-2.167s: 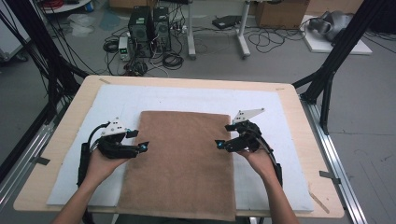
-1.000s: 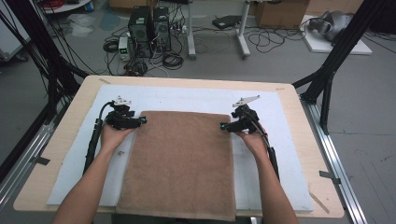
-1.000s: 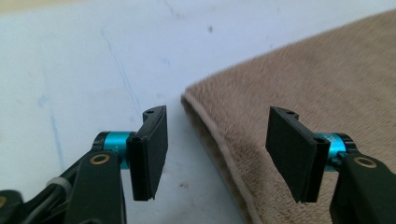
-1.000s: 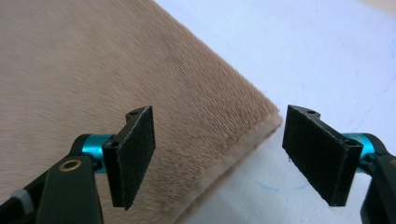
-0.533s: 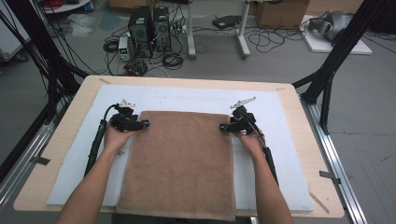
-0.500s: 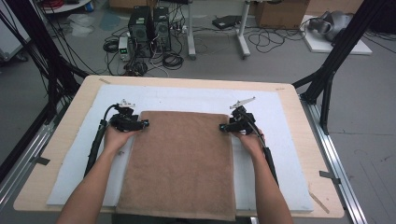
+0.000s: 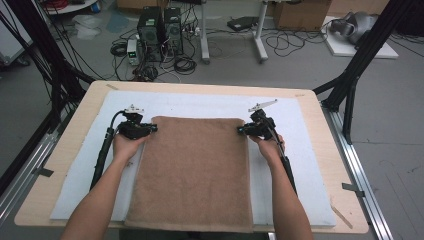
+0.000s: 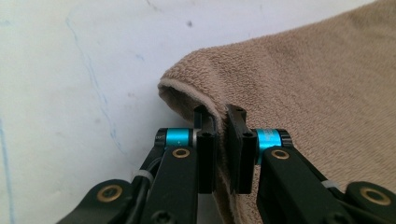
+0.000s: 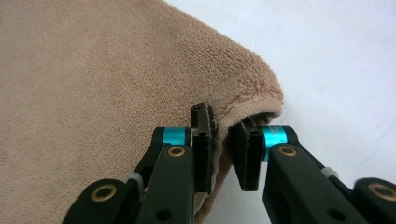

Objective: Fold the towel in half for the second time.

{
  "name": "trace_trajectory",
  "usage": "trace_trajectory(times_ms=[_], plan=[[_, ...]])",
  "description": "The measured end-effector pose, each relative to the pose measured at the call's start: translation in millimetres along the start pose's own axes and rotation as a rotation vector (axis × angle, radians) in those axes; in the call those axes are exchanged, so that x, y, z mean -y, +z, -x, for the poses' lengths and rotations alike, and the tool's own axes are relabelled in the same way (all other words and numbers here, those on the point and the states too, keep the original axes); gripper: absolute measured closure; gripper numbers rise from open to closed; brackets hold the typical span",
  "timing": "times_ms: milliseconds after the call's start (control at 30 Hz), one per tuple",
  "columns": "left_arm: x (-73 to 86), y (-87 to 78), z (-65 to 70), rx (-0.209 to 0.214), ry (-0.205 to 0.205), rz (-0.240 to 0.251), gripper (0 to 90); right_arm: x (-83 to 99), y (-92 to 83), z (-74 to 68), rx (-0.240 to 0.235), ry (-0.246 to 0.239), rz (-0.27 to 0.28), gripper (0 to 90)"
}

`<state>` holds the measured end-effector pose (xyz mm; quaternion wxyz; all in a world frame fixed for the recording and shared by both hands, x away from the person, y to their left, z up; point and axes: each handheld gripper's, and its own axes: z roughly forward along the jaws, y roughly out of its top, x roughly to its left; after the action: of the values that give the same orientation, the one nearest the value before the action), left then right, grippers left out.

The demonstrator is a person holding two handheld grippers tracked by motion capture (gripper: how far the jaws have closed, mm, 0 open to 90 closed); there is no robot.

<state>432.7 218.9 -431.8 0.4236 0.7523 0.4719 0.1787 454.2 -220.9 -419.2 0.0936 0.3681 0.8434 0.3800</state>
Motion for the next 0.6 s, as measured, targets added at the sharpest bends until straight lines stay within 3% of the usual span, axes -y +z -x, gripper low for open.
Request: trace_trajectory(times_ms=[100,300,400,467,600], plan=[[-12.5,-9.4,-1.3,-0.008,-0.012,0.056,83.2,-12.8,-8.5,-1.0,0.029,-0.018,0.019,79.9],[-48.0,-32.8,-0.6,-0.021,0.038,0.171,83.2,-50.1,-41.9,-3.2,0.054,-0.061,0.120,79.9],[-48.6,-38.8,-1.5,-0.008,0.042,0.172,83.2,-54.0,-50.0,-4.9,0.031,-0.063,0.140,79.7],[-42.9,-41.6,0.1,0.009,0.057,0.151,83.2,-50.4,-51.6,-8.6,0.007,-0.069,0.119,79.6],[-29.6,-49.4,7.4,0.033,0.074,0.156,83.2,-36.9,-51.6,-15.1,-0.019,-0.072,0.073,79.2]])
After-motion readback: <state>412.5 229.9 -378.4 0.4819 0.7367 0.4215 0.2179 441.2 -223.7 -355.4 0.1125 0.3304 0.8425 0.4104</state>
